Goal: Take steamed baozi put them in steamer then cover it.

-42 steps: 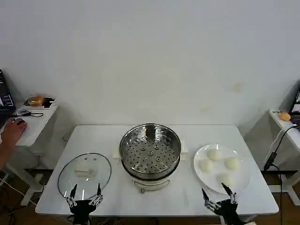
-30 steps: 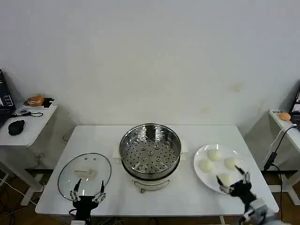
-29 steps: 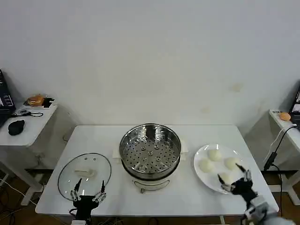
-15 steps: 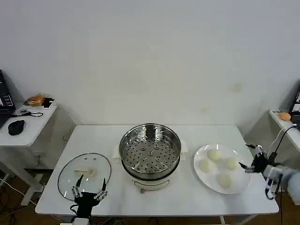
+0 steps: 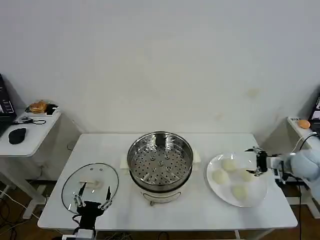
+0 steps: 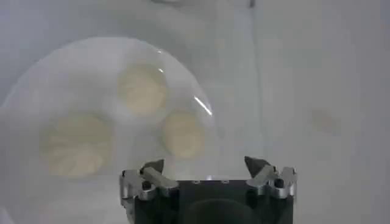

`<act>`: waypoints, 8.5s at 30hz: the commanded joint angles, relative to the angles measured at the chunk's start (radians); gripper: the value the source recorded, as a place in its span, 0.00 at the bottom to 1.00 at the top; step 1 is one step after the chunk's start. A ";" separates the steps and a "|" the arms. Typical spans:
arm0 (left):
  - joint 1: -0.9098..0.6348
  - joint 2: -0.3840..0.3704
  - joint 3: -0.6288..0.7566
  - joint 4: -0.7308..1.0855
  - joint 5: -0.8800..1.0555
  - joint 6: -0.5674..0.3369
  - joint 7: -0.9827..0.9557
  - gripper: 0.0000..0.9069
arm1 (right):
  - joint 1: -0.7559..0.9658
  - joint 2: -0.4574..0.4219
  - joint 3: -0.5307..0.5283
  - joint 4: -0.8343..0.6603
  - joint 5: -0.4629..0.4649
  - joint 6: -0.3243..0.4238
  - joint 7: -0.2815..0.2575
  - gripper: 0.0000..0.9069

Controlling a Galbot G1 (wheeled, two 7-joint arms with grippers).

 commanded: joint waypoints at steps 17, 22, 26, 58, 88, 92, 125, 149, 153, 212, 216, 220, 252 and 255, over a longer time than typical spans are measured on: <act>-0.015 0.008 -0.025 -0.011 0.005 0.005 0.010 1.00 | 0.338 0.242 -0.391 -0.345 -0.084 0.008 -0.113 1.00; -0.015 0.011 -0.030 -0.010 0.004 0.005 0.010 1.00 | 0.337 0.268 -0.385 -0.386 -0.099 0.006 -0.111 1.00; -0.016 0.015 -0.038 -0.010 0.000 0.005 0.010 1.00 | 0.331 0.280 -0.387 -0.399 -0.114 0.005 -0.112 1.00; -0.007 0.019 -0.050 -0.032 -0.006 0.006 0.007 1.00 | 0.327 0.256 -0.401 -0.383 -0.070 -0.001 -0.131 0.70; -0.004 0.059 -0.125 -0.025 -0.287 0.062 0.040 1.00 | 0.940 0.431 -0.764 -0.144 0.320 -0.020 -0.120 0.70; -0.005 0.064 -0.126 -0.034 -0.384 0.078 0.054 1.00 | 0.942 0.510 -0.796 -0.096 0.347 -0.011 -0.116 0.70; -0.010 0.050 -0.137 -0.007 -0.347 0.072 0.050 1.00 | 0.770 0.681 -0.902 -0.225 0.022 0.376 -0.044 0.70; -0.013 0.052 -0.135 -0.011 -0.344 0.074 0.050 1.00 | 0.800 0.660 -0.857 -0.233 0.040 0.381 -0.015 1.00; -0.014 0.056 -0.134 -0.013 -0.346 0.075 0.051 1.00 | 0.866 0.595 -0.866 -0.159 0.145 0.324 -0.026 1.00; -0.061 0.134 -0.157 -0.020 -0.436 0.136 0.072 1.00 | 0.361 0.125 -0.678 -0.022 0.199 -0.213 0.064 1.00; -0.064 0.133 -0.157 -0.017 -0.435 0.135 0.073 1.00 | 0.365 0.134 -0.677 -0.035 0.194 -0.218 0.063 1.00; -0.064 0.132 -0.155 -0.017 -0.435 0.135 0.073 1.00 | 0.360 0.147 -0.676 -0.054 0.184 -0.223 0.051 0.89; -0.059 0.137 -0.159 -0.044 -0.437 0.140 0.071 1.00 | 0.589 -0.006 -0.737 0.072 0.266 -0.236 -0.026 0.72; -0.059 0.137 -0.159 -0.047 -0.437 0.140 0.071 1.00 | 0.666 -0.028 -0.773 0.101 0.315 -0.243 -0.026 0.72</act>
